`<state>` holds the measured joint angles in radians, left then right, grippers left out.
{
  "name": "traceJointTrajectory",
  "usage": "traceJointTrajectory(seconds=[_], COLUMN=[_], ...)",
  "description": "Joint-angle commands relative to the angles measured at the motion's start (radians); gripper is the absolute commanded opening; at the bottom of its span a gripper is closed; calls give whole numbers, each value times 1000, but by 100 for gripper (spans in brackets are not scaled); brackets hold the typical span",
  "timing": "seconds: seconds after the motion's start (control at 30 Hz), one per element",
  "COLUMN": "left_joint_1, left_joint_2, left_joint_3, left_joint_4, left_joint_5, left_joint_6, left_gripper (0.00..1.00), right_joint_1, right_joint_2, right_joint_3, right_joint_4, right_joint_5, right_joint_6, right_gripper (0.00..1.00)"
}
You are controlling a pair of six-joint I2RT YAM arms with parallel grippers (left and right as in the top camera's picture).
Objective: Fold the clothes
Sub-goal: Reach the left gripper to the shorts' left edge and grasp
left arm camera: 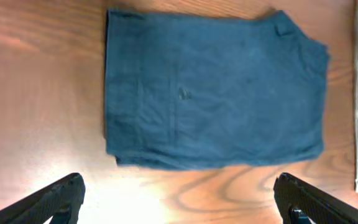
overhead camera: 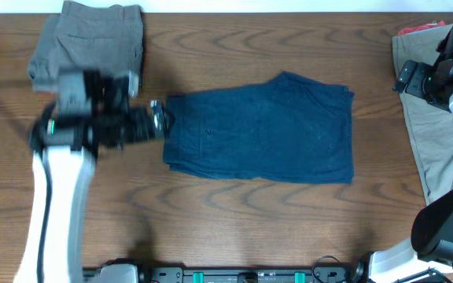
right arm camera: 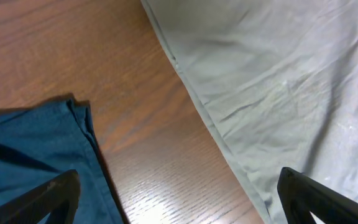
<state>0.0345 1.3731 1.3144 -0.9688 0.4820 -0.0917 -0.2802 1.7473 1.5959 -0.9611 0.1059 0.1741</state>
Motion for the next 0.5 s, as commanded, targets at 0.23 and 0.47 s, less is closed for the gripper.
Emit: traceJointTrajectory(seconds=[0.23, 0.47], left_joint_1=[20, 57], left_joint_2=[349, 493], left_joint_3=[95, 94], left_joint_4=[50, 35], left_joint_5=[-39, 32], left_joint_6=[123, 206], left_gripper=[98, 97], right_joint_1=[-5, -5], right_joint_2=[5, 5], right_joint_3=[10, 10], right_joint_4=[0, 1], right_joint_5=[10, 10], right_joint_6=[-11, -11], right_gripper=[99, 99])
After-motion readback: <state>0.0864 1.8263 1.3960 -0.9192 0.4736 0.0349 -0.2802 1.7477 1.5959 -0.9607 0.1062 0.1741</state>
